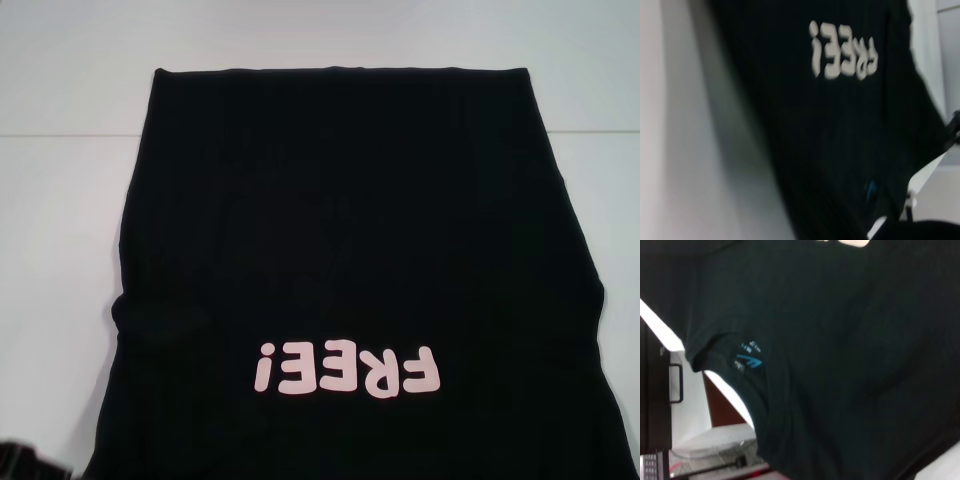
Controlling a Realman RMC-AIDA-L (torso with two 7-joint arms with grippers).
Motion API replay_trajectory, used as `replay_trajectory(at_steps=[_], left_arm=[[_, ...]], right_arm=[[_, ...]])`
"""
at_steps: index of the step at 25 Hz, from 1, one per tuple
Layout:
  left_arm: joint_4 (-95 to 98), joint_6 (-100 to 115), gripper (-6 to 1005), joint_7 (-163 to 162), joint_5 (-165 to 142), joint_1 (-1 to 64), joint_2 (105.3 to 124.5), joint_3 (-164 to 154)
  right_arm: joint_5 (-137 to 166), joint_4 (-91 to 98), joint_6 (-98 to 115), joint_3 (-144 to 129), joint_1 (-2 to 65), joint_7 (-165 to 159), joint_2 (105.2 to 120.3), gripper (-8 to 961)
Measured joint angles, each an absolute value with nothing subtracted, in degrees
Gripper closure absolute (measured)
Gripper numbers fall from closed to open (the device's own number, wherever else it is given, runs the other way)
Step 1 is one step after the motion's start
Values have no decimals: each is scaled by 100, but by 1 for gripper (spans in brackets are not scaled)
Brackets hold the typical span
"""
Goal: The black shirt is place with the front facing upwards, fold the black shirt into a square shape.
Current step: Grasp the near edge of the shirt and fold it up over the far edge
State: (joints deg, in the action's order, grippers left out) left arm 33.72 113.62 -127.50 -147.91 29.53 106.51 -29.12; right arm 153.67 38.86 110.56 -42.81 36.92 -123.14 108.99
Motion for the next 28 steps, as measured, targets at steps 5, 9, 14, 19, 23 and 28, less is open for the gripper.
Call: replay_trajectory(at_steps=[5, 9, 14, 19, 23, 28], left_arm=[[3261, 11186, 939, -12774, -14435, 3212, 10647, -2347], [3260, 10697, 939, -12935, -14166, 3418, 10603, -1736], [3255, 9740, 939, -13034, -13559, 3547, 10624, -1403], [3225, 8642, 938, -12870, -12584, 3538, 10860, -1378], [2992, 7672, 938, -12419, -11851, 3506, 11117, -1377], [2684, 6911, 938, -11885, -11566, 3611, 11313, -1432]], right_arm=[[15297, 3595, 10786, -3515, 3776, -12371, 10847, 934], [15103, 3376, 10576, -2411, 3777, -12613, 10715, 934], [14134, 3241, 10227, -1712, 3570, -12728, 10656, 934], [12887, 2781, 9384, -1581, 3350, -12563, 10711, 934], [12127, 2664, 8531, -1572, 3198, -12262, 10943, 934], [11586, 2411, 7736, -1607, 3237, -11556, 11151, 934]])
